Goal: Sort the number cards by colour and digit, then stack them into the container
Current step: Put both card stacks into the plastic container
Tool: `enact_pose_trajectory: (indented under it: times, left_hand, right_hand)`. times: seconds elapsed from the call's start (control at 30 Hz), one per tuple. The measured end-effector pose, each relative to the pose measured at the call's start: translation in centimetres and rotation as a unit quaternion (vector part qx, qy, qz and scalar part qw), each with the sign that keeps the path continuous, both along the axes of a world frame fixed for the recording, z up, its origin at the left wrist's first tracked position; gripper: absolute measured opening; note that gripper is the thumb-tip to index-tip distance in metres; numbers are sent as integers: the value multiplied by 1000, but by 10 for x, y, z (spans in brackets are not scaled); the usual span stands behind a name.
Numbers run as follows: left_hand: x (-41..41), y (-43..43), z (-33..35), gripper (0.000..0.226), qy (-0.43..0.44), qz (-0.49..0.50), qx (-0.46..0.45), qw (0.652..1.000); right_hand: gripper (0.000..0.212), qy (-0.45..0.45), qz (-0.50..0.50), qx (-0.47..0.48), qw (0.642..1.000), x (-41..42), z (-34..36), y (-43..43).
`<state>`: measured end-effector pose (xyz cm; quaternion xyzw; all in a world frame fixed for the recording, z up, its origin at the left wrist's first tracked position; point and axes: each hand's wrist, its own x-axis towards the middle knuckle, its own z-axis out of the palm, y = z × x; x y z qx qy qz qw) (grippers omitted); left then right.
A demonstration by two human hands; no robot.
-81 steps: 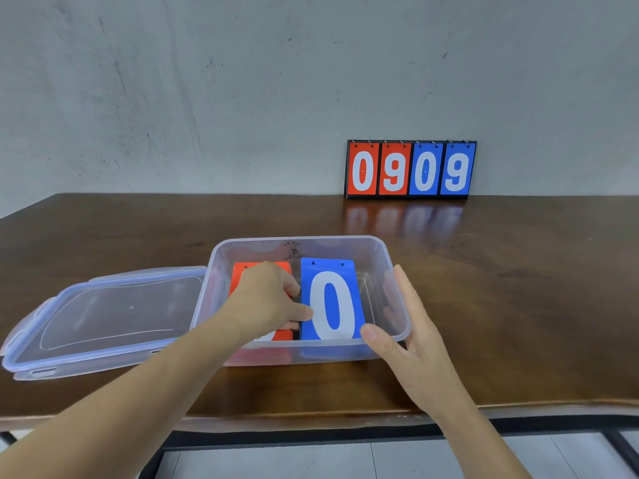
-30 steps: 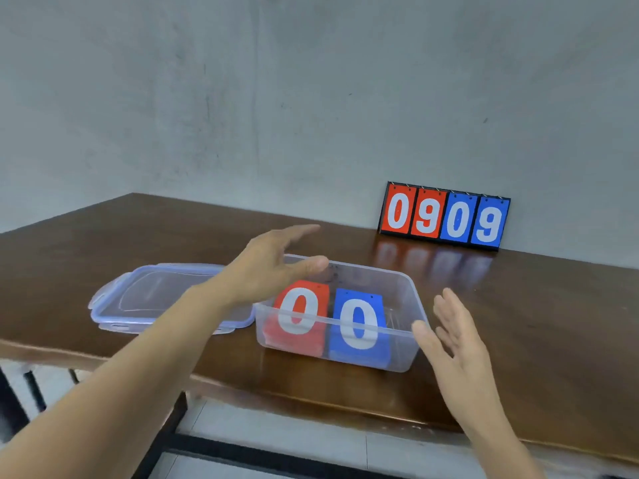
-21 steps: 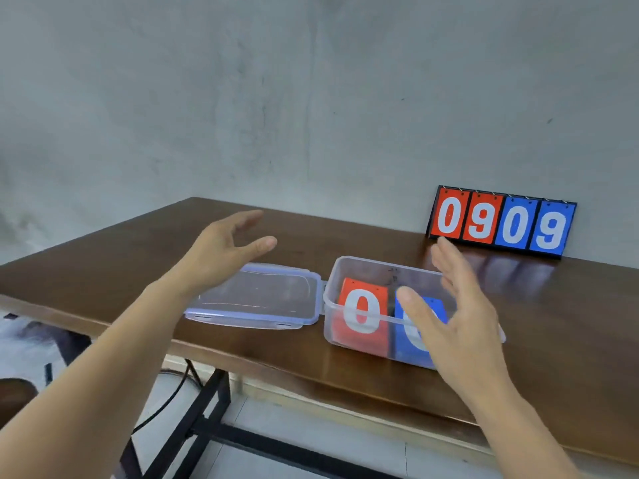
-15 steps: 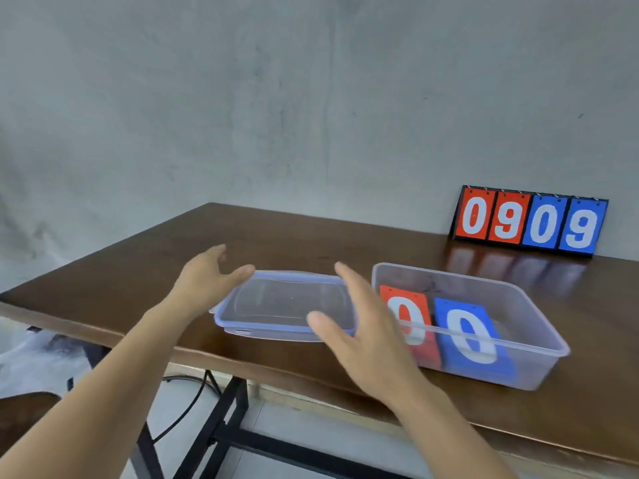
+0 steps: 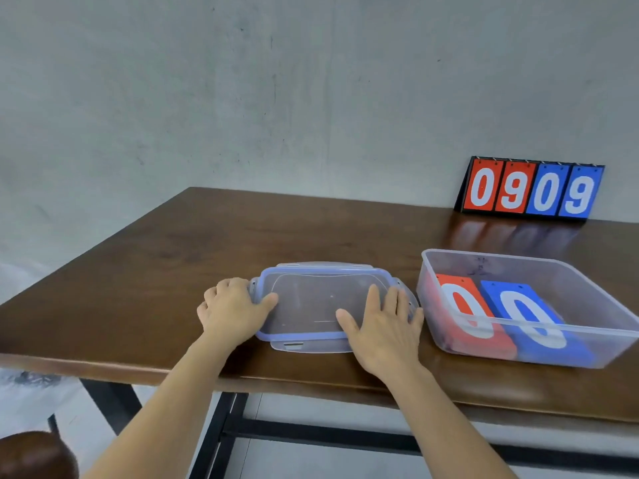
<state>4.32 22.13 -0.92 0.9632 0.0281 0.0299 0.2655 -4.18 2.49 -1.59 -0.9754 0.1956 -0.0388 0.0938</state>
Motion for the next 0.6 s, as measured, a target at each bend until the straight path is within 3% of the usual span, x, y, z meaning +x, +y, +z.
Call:
enact_pose_trajectory:
  times: [0.1, 0.17, 0.23, 0.33, 0.47, 0.6]
  left_hand:
    - [2, 4, 7, 43, 14, 14, -205, 979]
    - [8, 10, 12, 48, 42, 15, -367, 929]
    - [15, 17, 13, 50, 50, 10, -452, 891]
    - [20, 28, 20, 48, 26, 14, -500, 865]
    - [25, 44, 40, 50, -2, 2, -530, 848]
    - [27, 47, 68, 46, -39, -21, -539, 841]
  right_hand:
    - [76, -24, 7, 15, 1000, -1, -1, 7]
    - [76, -54, 14, 42, 998, 0, 0, 10]
    - [75, -95, -11, 85, 992, 4, 2, 10]
    - [74, -133, -74, 167, 974, 11, 11, 5]
    - [68, -198, -68, 294, 933, 16, 32, 6]
    - [50, -295, -58, 297, 906, 15, 65, 5]
